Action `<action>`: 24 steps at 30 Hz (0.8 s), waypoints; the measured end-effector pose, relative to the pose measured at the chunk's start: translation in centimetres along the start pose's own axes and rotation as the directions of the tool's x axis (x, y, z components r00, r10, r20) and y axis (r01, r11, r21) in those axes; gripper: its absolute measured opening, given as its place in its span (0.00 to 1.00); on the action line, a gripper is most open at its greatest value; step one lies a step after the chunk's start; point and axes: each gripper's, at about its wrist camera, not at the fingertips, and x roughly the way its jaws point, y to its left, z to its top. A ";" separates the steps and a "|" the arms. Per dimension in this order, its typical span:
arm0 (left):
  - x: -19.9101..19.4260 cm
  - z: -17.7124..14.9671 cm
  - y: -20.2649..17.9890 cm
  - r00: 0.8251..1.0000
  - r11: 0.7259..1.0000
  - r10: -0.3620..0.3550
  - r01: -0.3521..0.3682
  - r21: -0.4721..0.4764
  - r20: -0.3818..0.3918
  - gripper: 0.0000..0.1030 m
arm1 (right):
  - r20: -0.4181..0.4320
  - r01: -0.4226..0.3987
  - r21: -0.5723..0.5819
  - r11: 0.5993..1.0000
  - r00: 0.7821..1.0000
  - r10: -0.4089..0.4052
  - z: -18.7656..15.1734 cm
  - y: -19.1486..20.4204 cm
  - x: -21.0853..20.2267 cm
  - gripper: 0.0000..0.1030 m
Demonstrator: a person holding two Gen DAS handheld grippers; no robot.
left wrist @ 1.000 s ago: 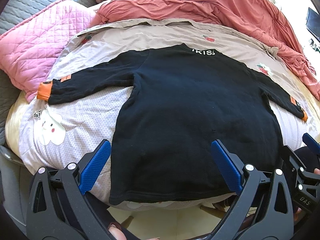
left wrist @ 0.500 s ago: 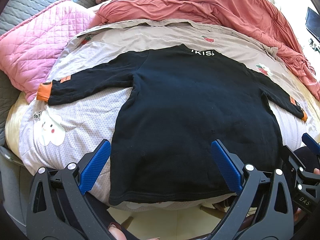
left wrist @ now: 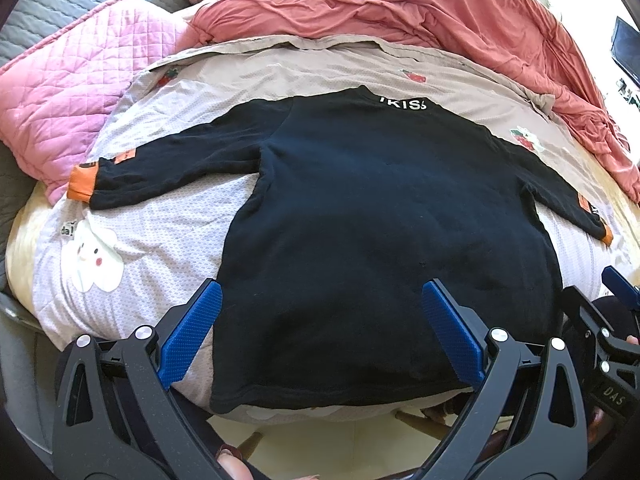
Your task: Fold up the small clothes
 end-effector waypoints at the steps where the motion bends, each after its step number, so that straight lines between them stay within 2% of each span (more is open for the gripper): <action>1: 0.1 0.2 -0.1 1.000 1.000 -0.001 0.001 0.001 0.001 0.92 | -0.001 -0.004 0.009 1.000 1.000 0.004 0.3 -0.2 0.1 0.96; 9: 0.9 2.3 -1.1 1.000 1.000 0.003 -0.004 0.019 0.022 0.92 | 0.029 0.004 0.049 0.999 1.000 -0.005 3.0 -1.7 0.8 0.96; 13: 1.6 3.7 -1.5 1.000 1.000 -0.018 0.018 0.016 0.007 0.92 | 0.060 0.045 0.033 0.998 0.997 -0.047 4.8 -2.5 1.5 0.96; 24: 2.7 8.3 -2.7 0.999 1.000 0.006 -0.007 0.023 0.040 0.92 | 0.099 0.088 0.104 0.991 0.990 -0.098 10.7 -5.5 3.7 0.96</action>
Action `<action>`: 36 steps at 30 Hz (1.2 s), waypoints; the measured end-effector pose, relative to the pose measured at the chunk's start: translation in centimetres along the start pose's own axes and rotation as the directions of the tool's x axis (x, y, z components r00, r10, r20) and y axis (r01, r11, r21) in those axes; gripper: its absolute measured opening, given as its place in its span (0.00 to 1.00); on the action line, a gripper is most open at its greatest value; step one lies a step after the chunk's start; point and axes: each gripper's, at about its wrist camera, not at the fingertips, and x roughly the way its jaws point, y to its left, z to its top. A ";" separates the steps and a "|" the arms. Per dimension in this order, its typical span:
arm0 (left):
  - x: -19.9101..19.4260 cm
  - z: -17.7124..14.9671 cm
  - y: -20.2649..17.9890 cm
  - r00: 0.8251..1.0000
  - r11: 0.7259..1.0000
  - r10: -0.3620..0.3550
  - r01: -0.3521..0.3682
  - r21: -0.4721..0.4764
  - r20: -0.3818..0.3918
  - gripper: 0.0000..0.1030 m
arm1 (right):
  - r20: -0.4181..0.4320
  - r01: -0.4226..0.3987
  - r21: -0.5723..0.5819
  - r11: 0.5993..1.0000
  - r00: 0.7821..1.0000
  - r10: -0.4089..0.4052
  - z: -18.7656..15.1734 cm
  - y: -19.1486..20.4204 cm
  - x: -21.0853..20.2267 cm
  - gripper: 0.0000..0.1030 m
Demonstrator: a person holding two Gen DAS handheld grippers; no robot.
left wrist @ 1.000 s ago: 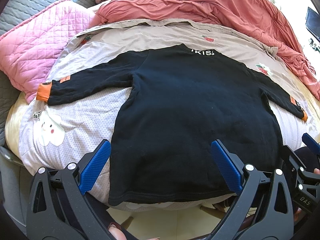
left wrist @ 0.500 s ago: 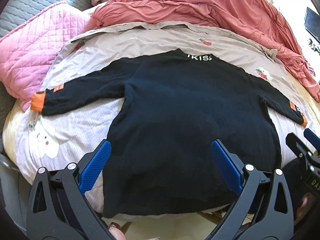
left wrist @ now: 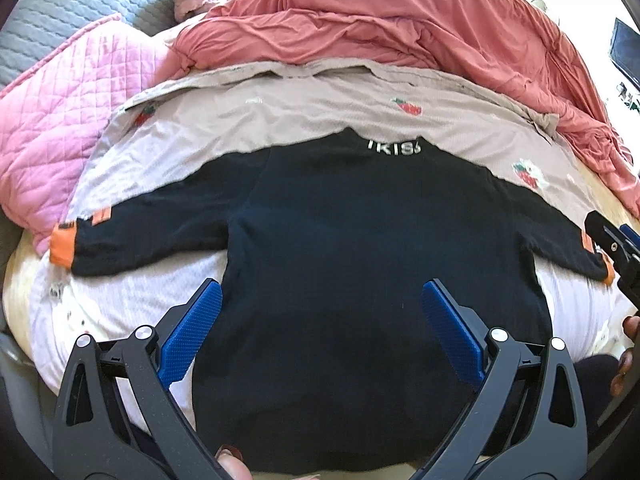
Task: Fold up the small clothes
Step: 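Move the right tool toward the orange-banded sleeve cuff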
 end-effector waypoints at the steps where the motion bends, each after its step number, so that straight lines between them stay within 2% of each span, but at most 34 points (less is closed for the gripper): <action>1: 0.0 0.4 0.0 1.000 1.000 0.001 -0.001 -0.001 0.005 0.92 | -0.001 0.003 0.007 1.000 1.000 -0.003 0.3 -0.1 0.3 0.96; 11: 2.2 5.1 -1.8 0.999 1.000 0.015 -0.016 0.010 0.034 0.92 | 0.013 0.021 0.063 0.998 1.000 -0.022 3.9 -0.6 3.1 0.96; 19: 5.4 7.4 -2.9 0.999 0.999 0.042 -0.042 0.015 0.007 0.92 | 0.017 0.062 0.096 0.994 0.998 -0.064 5.9 -1.7 7.2 0.96; 30: 10.3 7.2 -4.5 0.998 1.000 0.027 -0.026 0.011 -0.048 0.92 | -0.063 0.160 0.145 0.976 0.986 -0.152 3.4 -7.4 12.0 0.96; 33: 11.3 6.9 -4.9 0.998 1.000 0.016 -0.015 0.006 -0.064 0.92 | -0.039 0.211 0.146 0.967 0.978 -0.207 2.5 -9.1 12.4 0.96; 36: 12.1 6.5 -5.4 0.997 1.000 0.004 -0.003 0.010 -0.074 0.92 | -0.062 0.270 0.145 0.952 0.963 -0.264 1.9 -10.9 13.0 0.96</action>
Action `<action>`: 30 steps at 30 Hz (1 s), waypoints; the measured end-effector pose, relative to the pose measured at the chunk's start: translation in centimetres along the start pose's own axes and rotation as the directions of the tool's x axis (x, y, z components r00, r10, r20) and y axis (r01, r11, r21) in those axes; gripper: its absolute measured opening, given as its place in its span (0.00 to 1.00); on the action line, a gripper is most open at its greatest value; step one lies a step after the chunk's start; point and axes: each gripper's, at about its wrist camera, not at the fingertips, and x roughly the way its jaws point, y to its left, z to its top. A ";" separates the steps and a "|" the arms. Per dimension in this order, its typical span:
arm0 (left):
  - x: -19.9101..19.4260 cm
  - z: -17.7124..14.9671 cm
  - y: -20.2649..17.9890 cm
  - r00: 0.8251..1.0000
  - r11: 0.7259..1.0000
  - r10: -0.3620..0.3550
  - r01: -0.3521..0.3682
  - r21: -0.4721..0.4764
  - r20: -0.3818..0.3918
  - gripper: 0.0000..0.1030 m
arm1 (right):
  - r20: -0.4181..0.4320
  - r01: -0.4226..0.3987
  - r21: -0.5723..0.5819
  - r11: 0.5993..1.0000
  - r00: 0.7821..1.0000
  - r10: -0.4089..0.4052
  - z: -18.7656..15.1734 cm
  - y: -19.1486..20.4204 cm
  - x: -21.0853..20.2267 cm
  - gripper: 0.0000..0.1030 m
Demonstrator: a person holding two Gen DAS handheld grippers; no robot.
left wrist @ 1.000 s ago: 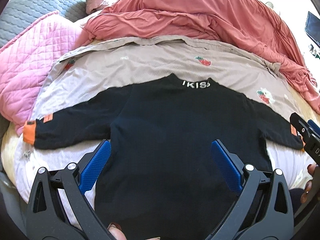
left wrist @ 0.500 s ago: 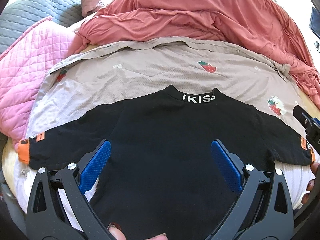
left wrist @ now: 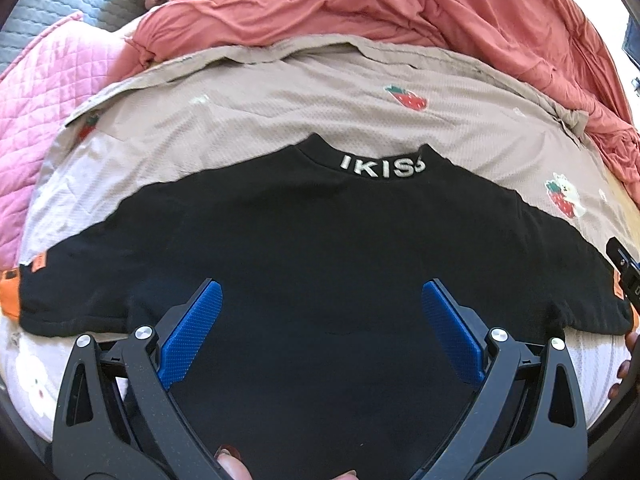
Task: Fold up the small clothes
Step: 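Move the right tool toward the orange-banded sleeve cuff, then close the right gripper on the orange sleeve cuff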
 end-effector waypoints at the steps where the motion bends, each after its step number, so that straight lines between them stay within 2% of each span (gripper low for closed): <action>1: 0.2 -0.1 -0.2 1.000 1.000 -0.003 0.003 0.003 -0.002 0.92 | -0.002 0.009 0.018 1.000 1.000 -0.009 0.1 -0.7 0.2 0.96; 6: 1.1 -0.5 -1.4 1.000 1.000 -0.015 0.015 0.019 -0.007 0.92 | -0.007 0.040 0.071 0.997 0.999 -0.039 0.6 -3.7 0.5 0.96; 10: 1.7 -0.9 -2.6 0.999 0.998 -0.036 0.037 0.052 -0.016 0.92 | -0.056 0.086 0.156 0.984 0.995 -0.078 0.9 -7.5 1.6 0.96; 13: 2.1 -1.3 -3.7 0.998 0.996 -0.049 0.051 0.075 -0.025 0.92 | -0.094 0.120 0.246 0.962 0.991 -0.099 1.0 -10.9 2.1 0.96; 22: 3.3 -3.1 -6.3 0.996 0.987 -0.068 0.077 0.144 -0.065 0.92 | -0.218 0.245 0.393 0.886 0.961 -0.169 -0.6 -19.2 3.9 0.96; 27: 3.8 -3.9 -6.5 0.994 0.985 -0.074 0.085 0.150 -0.077 0.92 | -0.285 0.211 0.522 0.827 0.956 -0.065 -2.7 -22.4 5.4 0.95; 30: 4.1 -4.1 -6.6 0.994 0.984 -0.070 0.083 0.156 -0.086 0.92 | -0.305 0.248 0.521 0.817 0.948 -0.094 -3.1 -22.9 5.7 0.95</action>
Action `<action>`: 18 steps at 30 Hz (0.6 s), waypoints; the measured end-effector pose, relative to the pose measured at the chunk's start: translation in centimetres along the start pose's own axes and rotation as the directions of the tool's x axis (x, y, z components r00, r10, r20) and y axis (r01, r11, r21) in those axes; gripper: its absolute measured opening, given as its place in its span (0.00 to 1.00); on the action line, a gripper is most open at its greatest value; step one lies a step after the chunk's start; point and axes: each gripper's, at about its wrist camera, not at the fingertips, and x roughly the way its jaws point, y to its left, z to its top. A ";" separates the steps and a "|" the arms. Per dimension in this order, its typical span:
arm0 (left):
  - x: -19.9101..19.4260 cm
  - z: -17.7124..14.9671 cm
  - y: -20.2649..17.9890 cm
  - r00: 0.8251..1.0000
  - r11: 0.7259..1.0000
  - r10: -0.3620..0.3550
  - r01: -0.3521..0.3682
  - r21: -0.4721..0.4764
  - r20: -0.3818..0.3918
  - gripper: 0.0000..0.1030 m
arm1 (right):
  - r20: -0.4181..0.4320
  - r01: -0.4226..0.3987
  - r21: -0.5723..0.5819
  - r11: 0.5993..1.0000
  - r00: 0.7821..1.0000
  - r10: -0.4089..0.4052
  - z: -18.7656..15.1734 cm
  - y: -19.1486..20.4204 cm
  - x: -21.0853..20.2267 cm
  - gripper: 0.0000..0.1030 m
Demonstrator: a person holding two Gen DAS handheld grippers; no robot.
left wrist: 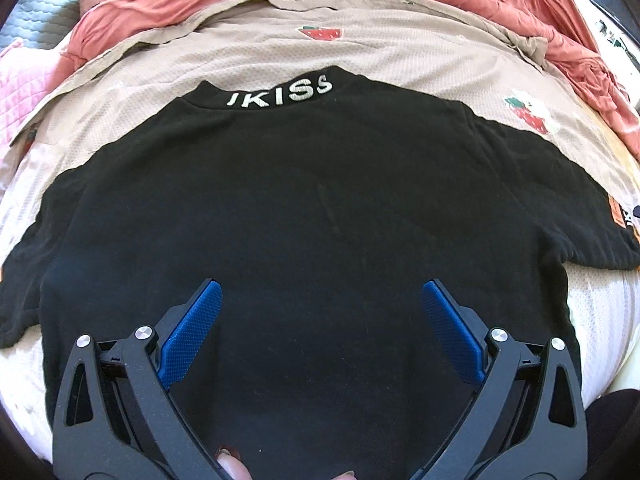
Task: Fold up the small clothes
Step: 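Close the right gripper on the orange sleeve cuff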
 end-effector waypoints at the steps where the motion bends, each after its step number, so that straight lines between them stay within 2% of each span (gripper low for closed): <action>1: 0.1 0.0 0.0 1.000 1.000 0.002 -0.002 0.002 -0.002 0.92 | 0.005 0.018 -0.007 1.000 1.000 -0.018 0.0 0.0 0.2 0.95; 6: 0.5 -0.2 -0.2 1.000 1.000 0.009 -0.009 -0.006 -0.009 0.92 | -0.047 0.028 0.004 1.000 0.999 -0.028 0.1 -0.2 1.9 0.93; 9: -0.1 -0.4 0.0 1.000 1.000 -0.009 0.009 -0.028 0.011 0.92 | -0.021 -0.009 -0.006 1.000 1.000 0.009 0.1 0.1 1.1 0.69; 12: -0.8 -0.6 0.0 1.000 0.999 -0.018 0.018 -0.033 0.026 0.92 | -0.017 -0.007 -0.044 0.999 1.000 0.006 0.2 0.7 1.1 0.45; 13: -1.0 -0.7 0.1 0.999 0.999 -0.019 0.020 -0.036 0.028 0.92 | -0.015 -0.020 -0.047 0.999 1.000 0.020 0.2 0.7 1.0 0.31; 14: -1.4 -0.8 0.2 0.999 0.999 -0.023 0.024 -0.043 0.032 0.92 | -0.012 -0.056 -0.037 0.998 0.998 0.056 0.3 0.7 0.8 0.23; 16: -1.9 -0.9 0.6 0.999 0.998 -0.027 0.029 -0.061 0.038 0.92 | 0.000 -0.114 -0.026 0.993 0.993 0.114 0.3 0.8 0.2 0.14; 18: -2.6 -1.1 1.1 0.998 0.996 -0.034 0.038 -0.079 0.048 0.92 | 0.010 -0.187 -0.024 0.982 0.982 0.187 0.4 1.3 -0.2 0.12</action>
